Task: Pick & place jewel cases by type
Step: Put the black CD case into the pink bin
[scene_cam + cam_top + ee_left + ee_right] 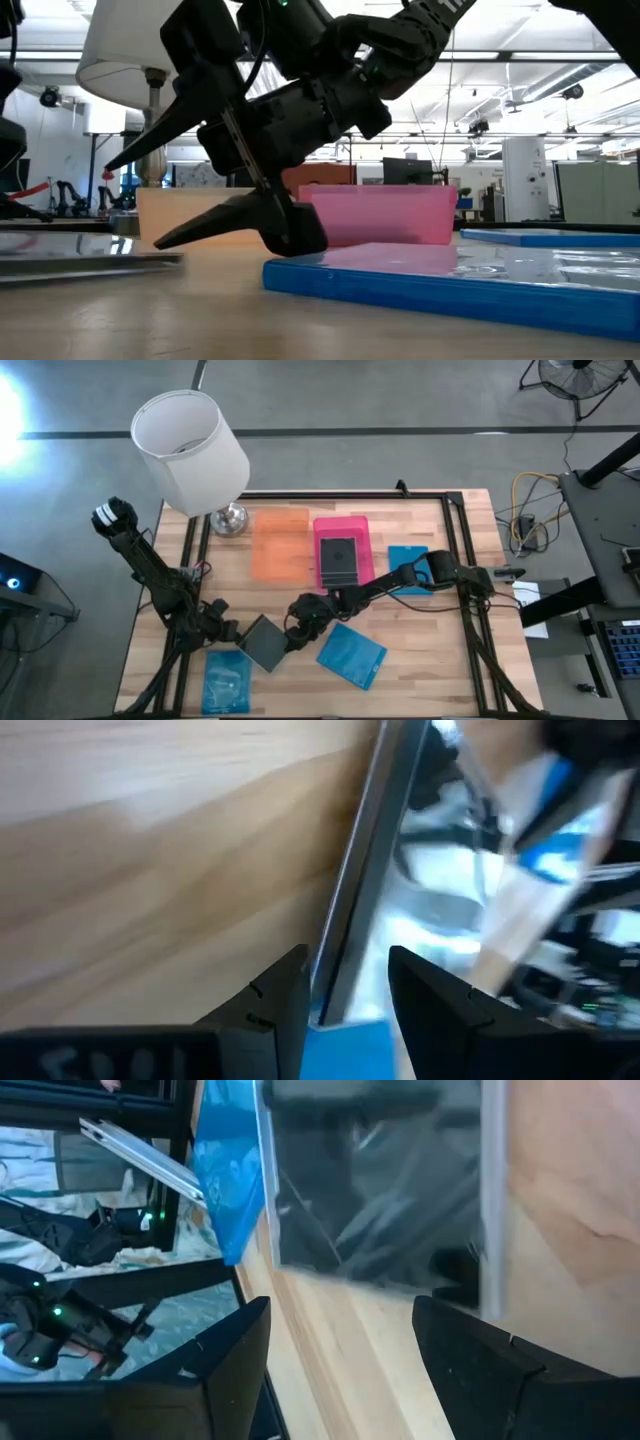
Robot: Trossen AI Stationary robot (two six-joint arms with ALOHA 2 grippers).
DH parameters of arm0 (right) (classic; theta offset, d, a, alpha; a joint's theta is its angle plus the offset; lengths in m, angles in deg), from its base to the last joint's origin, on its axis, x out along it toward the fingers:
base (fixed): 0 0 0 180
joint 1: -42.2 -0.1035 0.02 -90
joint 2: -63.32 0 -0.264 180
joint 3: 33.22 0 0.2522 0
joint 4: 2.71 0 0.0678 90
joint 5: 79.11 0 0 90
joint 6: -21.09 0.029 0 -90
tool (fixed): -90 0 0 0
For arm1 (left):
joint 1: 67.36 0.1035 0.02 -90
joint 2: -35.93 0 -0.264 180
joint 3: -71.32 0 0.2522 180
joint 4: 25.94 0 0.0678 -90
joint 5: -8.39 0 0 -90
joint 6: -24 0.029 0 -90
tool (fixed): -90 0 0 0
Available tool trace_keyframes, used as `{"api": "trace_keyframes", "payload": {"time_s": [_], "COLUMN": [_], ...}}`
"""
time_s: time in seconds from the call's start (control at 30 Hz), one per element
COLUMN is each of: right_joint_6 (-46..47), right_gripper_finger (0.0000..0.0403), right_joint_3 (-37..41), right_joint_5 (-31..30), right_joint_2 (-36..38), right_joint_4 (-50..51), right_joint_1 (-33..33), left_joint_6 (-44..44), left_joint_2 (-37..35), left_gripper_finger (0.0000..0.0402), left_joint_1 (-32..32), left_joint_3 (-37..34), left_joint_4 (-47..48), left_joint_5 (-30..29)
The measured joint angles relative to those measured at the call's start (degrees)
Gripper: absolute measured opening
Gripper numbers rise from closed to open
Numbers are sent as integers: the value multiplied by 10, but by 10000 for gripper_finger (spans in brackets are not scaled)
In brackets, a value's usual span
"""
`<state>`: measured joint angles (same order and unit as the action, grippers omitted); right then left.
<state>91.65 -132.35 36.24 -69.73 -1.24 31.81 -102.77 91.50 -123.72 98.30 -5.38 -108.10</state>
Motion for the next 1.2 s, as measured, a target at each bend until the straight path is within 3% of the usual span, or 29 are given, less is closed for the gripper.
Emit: {"api": "trace_keyframes", "payload": {"time_s": [0.23, 0.57, 0.77, 0.97, 1.2], "right_joint_6": [10, 32, 32, 26, -19], "right_gripper_finger": [239, 237, 237, 237, 237], "right_joint_3": [0, 0, 1, 2, 2], "right_joint_5": [-10, 0, 0, 0, -24], "right_joint_2": [-11, -19, -19, -19, 2], "right_joint_4": [-1, -4, -4, -4, 35], "right_joint_1": [2, 1, 3, 3, 1], "left_joint_6": [49, 13, 4, 48, 64], "left_joint_2": [2, -2, -3, 4, 10], "left_gripper_finger": [120, 120, 120, 120, 120], "left_joint_1": [9, 19, 37, 56, 61], "left_joint_3": [-15, -17, -37, -66, -67], "left_joint_4": [-94, 27, -27, -149, -153], "left_joint_5": [-27, 15, 18, 12, 40]}}
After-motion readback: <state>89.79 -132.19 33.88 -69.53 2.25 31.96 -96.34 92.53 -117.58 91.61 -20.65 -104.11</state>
